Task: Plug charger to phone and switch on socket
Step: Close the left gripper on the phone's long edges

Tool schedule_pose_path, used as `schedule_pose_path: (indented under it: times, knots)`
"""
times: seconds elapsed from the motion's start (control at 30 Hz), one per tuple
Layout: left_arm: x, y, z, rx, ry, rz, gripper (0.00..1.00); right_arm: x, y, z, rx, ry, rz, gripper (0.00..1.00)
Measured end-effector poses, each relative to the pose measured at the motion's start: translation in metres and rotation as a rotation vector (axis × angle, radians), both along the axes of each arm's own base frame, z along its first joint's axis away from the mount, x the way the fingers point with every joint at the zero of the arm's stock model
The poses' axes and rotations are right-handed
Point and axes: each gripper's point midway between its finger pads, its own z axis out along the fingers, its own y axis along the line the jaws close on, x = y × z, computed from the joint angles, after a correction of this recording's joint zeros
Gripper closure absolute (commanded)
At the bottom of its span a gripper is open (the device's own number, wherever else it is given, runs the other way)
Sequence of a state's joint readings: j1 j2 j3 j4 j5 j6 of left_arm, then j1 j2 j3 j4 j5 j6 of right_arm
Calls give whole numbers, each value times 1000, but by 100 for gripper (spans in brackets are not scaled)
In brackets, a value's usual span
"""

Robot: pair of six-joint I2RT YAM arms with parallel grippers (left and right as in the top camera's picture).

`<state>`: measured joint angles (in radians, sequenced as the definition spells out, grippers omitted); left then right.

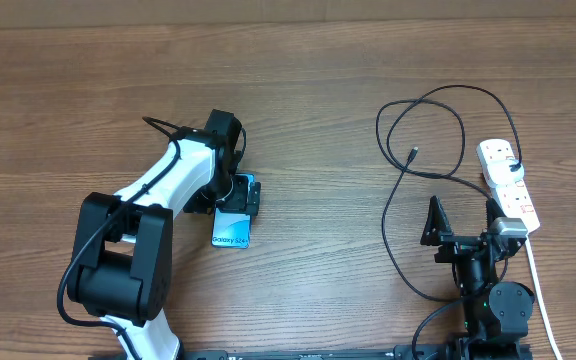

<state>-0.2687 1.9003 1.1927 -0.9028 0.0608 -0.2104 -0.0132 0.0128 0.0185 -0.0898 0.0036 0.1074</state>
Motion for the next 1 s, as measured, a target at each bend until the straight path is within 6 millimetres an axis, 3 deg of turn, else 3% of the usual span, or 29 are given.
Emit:
schedule_pose_path:
  times: [0.37, 1.0]
  knots:
    - [-1, 0, -5, -3, -10, 22, 0, 0, 0, 0, 0, 0, 0, 0]
    - [-5, 6, -7, 22, -17, 22, 27, 0, 0, 0, 0, 0, 0, 0]
